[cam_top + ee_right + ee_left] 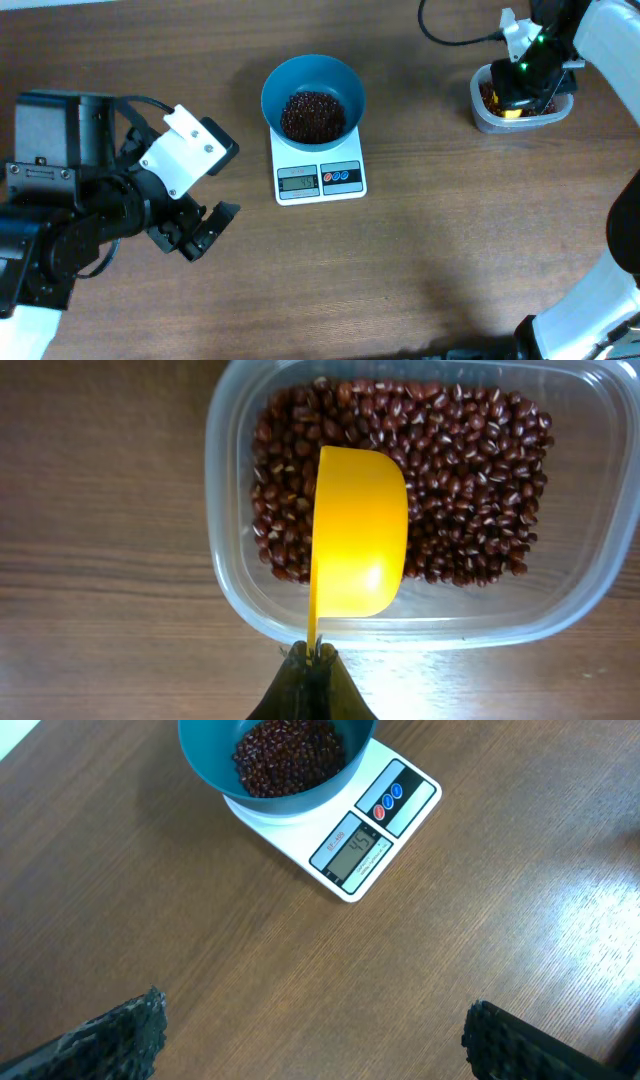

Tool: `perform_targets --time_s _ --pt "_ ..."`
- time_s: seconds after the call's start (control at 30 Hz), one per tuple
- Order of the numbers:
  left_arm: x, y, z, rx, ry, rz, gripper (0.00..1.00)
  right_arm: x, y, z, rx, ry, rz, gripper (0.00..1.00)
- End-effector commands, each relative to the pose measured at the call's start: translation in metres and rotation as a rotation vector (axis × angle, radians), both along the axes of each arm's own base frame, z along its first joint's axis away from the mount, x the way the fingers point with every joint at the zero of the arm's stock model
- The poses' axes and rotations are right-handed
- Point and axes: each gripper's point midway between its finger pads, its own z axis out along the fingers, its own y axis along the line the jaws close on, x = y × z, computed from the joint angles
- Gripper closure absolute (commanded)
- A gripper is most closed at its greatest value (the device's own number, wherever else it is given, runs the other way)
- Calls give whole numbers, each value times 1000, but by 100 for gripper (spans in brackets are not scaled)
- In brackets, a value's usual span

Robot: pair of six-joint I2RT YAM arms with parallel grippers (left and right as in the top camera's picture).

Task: Scoop item into bowl and weigh 50g on scale

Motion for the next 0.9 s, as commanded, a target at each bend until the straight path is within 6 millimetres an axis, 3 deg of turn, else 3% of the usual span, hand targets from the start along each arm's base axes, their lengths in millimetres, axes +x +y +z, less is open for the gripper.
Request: perform_targets --time_s 0.0,0.07,0.23,0.5,0.6,0.67,0.73,0.87 --pt "3 0 7 1 -23 -6 1 11 11 4 147 -54 -59 96" --pt "3 0 7 1 -23 -6 1 12 7 6 225 -71 -110 96" --pt "3 0 7 1 -23 -6 1 5 -24 10 341 -94 -221 96" --pt "3 0 7 1 -23 -6 1 9 -31 49 781 -244 -293 96" --pt "3 0 7 1 -23 -6 1 13 -23 66 909 -292 -268 96" --pt "3 0 7 1 -23 -6 1 18 2 83 1030 -310 -205 96" --pt "3 0 7 1 -23 -6 1 20 31 86 1055 -281 -140 96" --pt "3 0 7 1 -23 -6 1 29 133 103 1058 -234 149 96"
